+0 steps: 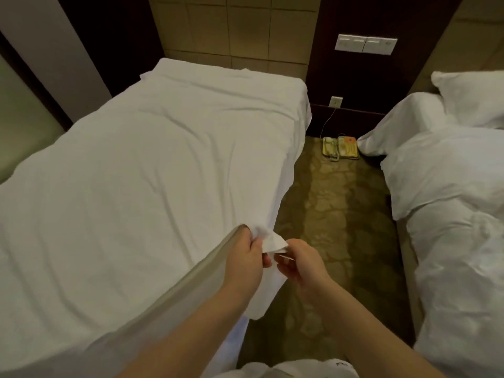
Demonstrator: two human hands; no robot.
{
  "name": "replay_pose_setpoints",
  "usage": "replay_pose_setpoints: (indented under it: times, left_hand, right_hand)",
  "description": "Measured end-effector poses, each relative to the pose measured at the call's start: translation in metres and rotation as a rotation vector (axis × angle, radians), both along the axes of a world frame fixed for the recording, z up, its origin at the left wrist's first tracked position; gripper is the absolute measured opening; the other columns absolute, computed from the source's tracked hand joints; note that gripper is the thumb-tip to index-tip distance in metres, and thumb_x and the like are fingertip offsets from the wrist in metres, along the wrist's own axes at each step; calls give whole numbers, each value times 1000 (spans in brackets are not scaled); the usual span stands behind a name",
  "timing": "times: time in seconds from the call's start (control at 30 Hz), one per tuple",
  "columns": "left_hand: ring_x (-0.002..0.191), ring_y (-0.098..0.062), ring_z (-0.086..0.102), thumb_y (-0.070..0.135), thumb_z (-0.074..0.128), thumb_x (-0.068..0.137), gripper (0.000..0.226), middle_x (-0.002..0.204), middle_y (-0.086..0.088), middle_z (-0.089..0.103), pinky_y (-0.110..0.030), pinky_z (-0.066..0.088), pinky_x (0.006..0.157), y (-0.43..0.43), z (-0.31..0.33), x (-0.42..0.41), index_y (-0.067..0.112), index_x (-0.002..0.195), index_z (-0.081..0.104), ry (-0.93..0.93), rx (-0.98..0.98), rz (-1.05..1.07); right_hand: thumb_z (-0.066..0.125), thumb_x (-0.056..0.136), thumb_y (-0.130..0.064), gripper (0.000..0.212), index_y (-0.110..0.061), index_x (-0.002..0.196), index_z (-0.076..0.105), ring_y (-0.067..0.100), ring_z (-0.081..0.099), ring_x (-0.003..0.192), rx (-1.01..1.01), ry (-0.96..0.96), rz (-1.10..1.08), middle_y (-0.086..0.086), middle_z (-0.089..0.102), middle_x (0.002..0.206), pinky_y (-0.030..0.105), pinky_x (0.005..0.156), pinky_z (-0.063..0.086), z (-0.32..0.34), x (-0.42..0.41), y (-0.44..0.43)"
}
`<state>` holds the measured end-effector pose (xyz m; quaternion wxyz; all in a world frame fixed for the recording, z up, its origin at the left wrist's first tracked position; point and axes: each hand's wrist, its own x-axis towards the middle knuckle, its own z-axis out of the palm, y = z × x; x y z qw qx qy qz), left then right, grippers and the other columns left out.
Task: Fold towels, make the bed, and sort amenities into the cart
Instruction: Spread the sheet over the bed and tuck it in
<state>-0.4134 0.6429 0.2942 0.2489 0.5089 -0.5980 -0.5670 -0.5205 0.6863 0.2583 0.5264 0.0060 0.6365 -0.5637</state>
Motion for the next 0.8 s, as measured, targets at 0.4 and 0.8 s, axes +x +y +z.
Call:
replay_pose_setpoints:
  times: [0.4,0.8]
  left_hand:
    - [69,-18,53,9,43,98,31,71,-1,50,-37,50,68,-174,-6,-202,21,69,43,-13,-149,24]
    - [63,-15,40,11,46,96,31,65,-1,40,-33,35,61,-328,2,-379,14,67,37,-78,-154,139]
  right_hand:
    - [49,92,0,35,-16,121,60,12,62,103,-188,325,296,1,66,111,21,81,52,-12,-182,-148]
    - [56,94,-29,14,-40,102,53,-1,50,90,-294,1013,546,-21,50,98,16,77,46,18,-373,-323]
